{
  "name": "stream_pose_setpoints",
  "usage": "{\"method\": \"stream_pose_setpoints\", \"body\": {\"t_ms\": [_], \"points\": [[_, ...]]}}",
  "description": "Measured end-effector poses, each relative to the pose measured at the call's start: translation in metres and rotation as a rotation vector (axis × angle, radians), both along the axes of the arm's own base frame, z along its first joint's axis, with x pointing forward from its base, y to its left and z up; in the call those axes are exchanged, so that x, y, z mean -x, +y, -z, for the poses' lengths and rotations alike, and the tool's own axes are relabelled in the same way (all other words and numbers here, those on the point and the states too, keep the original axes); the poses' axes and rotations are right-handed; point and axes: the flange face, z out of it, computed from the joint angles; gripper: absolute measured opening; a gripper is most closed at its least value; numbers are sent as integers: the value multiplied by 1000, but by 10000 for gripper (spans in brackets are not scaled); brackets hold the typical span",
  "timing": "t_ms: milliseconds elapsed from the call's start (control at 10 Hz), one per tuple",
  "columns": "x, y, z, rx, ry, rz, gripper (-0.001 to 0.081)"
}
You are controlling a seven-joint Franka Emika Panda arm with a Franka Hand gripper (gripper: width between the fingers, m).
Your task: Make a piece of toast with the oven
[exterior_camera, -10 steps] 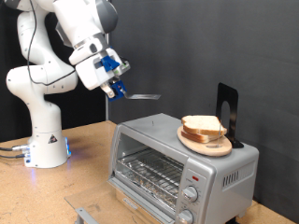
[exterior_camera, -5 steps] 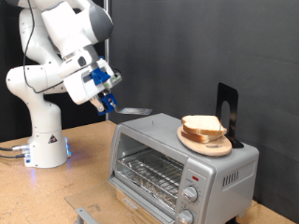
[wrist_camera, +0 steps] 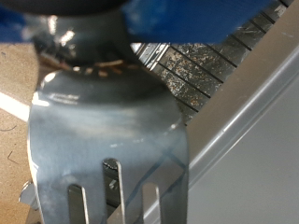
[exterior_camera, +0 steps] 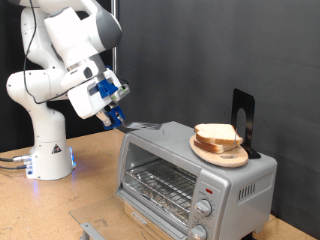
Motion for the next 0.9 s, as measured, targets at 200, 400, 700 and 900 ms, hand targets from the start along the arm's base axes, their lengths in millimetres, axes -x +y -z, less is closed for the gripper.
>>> {"method": "stream_pose_setpoints", "body": {"t_ms": [200, 400, 700, 900], "points": [[-5, 8, -5, 3, 1, 7, 400], [-17, 17, -8, 20, 24, 7, 399], [-38, 27, -6, 45, 62, 3, 400], [-49, 32, -6, 42, 67, 0, 400]]}}
